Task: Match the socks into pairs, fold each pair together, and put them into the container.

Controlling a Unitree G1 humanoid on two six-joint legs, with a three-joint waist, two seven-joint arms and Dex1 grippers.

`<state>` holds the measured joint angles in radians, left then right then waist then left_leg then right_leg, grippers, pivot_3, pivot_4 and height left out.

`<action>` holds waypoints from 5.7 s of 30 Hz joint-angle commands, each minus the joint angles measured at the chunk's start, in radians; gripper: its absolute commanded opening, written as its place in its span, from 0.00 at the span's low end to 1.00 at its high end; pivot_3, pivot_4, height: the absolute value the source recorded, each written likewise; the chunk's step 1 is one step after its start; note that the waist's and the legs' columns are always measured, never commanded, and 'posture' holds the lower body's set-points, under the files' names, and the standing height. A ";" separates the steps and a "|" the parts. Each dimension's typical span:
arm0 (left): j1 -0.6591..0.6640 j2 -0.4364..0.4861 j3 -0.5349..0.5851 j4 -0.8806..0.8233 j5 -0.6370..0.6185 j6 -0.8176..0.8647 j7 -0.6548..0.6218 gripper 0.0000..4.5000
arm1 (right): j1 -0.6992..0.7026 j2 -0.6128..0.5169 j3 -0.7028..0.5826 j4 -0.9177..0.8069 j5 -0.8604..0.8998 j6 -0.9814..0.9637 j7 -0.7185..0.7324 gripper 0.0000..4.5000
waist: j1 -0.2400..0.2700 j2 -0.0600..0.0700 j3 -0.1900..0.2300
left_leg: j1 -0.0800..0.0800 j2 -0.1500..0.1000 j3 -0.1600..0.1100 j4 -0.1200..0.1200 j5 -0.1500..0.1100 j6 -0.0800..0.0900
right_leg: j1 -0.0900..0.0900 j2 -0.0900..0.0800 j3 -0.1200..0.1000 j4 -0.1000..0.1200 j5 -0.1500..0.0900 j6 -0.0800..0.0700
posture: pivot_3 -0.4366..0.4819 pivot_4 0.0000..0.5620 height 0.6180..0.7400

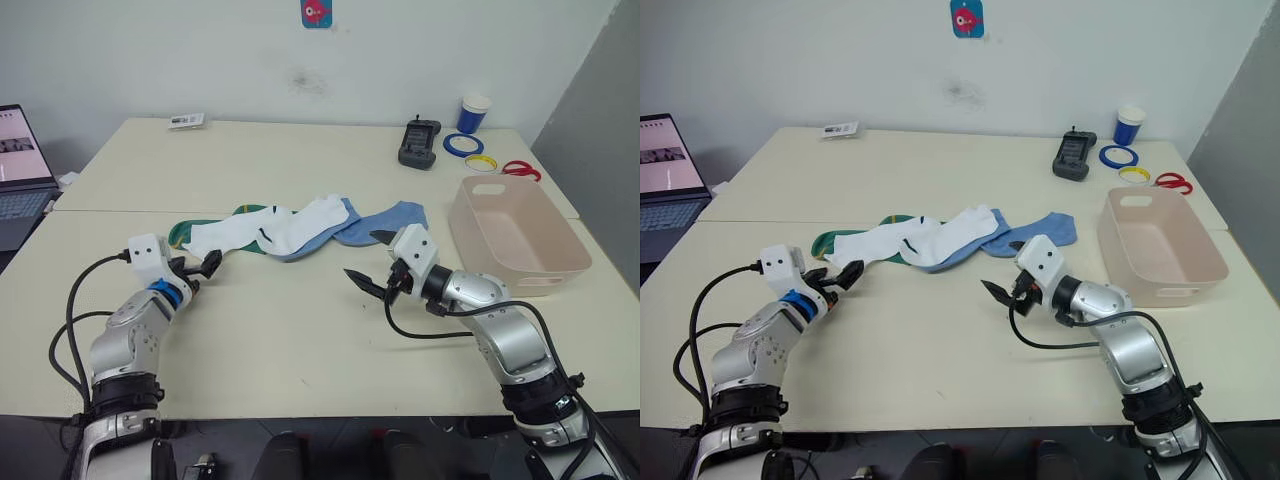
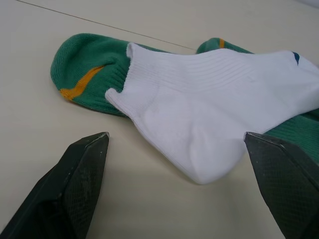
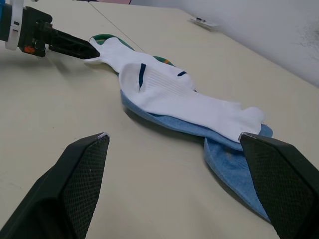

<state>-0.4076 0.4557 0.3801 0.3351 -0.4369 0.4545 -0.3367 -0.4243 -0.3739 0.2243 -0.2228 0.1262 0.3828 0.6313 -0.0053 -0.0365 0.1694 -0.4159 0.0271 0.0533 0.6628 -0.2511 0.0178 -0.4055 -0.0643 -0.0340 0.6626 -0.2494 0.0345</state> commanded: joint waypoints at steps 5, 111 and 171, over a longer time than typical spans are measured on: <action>-0.054 -0.003 0.027 0.042 0.000 -0.051 0.011 0.64 | -0.003 -0.001 -0.022 -0.047 0.004 0.001 -0.011 1.00 | 0.001 0.000 0.000 | 0.000 0.000 0.000 0.000 0.000 0.000 | 0.000 0.000 0.000 0.000 0.000 0.000 | 0.48 0.27 1.00; -0.094 0.275 -0.493 0.029 0.148 -0.134 -0.735 0.96 | 0.109 -0.155 0.261 -0.066 0.098 0.109 0.395 0.96 | 0.005 0.009 0.008 | -0.001 0.004 -0.013 -0.001 0.002 -0.005 | 0.001 0.013 -0.005 0.002 -0.009 -0.011 | 0.48 0.27 1.00; -0.018 0.165 -0.451 -0.148 0.100 -0.042 -0.704 0.80 | 0.357 -0.228 -0.187 -0.293 0.300 0.469 0.189 0.85 | 0.013 0.010 0.008 | -0.001 0.004 -0.015 -0.001 0.004 -0.009 | 0.002 0.011 -0.005 0.003 -0.007 -0.014 | 0.48 0.27 1.00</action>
<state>-0.4128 0.6274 -0.0515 0.1670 -0.3568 0.4479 -1.0170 -0.0751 -0.6095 0.0583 -0.4500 0.4073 0.8091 0.8778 0.0077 -0.0264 0.1772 -0.4168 0.0308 0.0377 0.6621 -0.2472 0.0092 -0.4035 -0.0535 -0.0391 0.6655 -0.2563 0.0210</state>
